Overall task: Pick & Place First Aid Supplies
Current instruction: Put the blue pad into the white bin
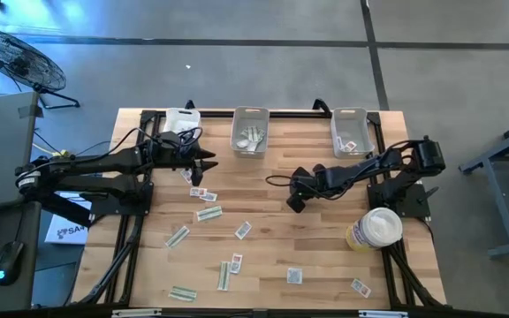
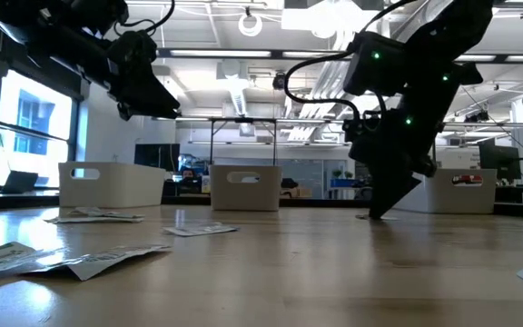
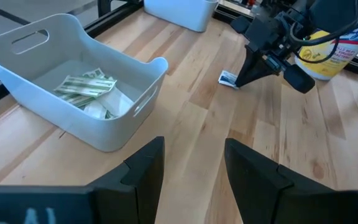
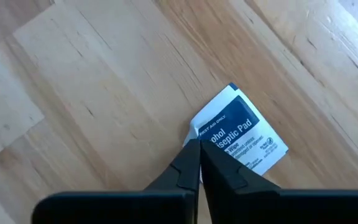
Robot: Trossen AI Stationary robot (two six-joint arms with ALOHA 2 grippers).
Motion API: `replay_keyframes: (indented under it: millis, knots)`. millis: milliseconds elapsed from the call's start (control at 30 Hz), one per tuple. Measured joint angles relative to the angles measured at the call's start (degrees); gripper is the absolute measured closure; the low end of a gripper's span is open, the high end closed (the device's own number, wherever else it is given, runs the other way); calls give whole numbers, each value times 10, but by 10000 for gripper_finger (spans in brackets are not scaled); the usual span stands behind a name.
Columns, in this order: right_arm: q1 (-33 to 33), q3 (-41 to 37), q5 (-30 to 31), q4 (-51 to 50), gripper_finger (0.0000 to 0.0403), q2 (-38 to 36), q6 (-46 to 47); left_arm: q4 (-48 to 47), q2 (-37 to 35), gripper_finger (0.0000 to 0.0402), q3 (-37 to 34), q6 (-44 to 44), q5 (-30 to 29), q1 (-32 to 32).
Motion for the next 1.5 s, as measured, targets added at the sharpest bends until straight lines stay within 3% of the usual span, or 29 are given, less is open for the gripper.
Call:
replay_keyframes:
  millis: [167, 333, 600, 800, 933, 1133, 1500]
  knots:
    - [7, 26, -3, -10, 401, 2, -3, 2, 4, 236, 0, -6, -1, -7]
    - [31, 81, -29, 4, 401, 5, -41, 41, 33, 236, 1, 25, -13, -58]
    - [67, 149, -80, 74, 402, 3, -71, 131, 120, 236, 1, 218, 21, -201]
    - [77, 171, -123, 117, 402, 3, -74, 195, 177, 236, 1, 369, -50, -270]
    - [78, 171, -154, 136, 401, 3, -76, 268, 206, 236, 1, 454, -104, -282]
    - [77, 171, -157, 169, 401, 2, -79, 341, 252, 236, 1, 531, -44, -282]
    - [76, 171, -183, 214, 402, 2, -105, 343, 313, 236, 52, 542, -68, -281]
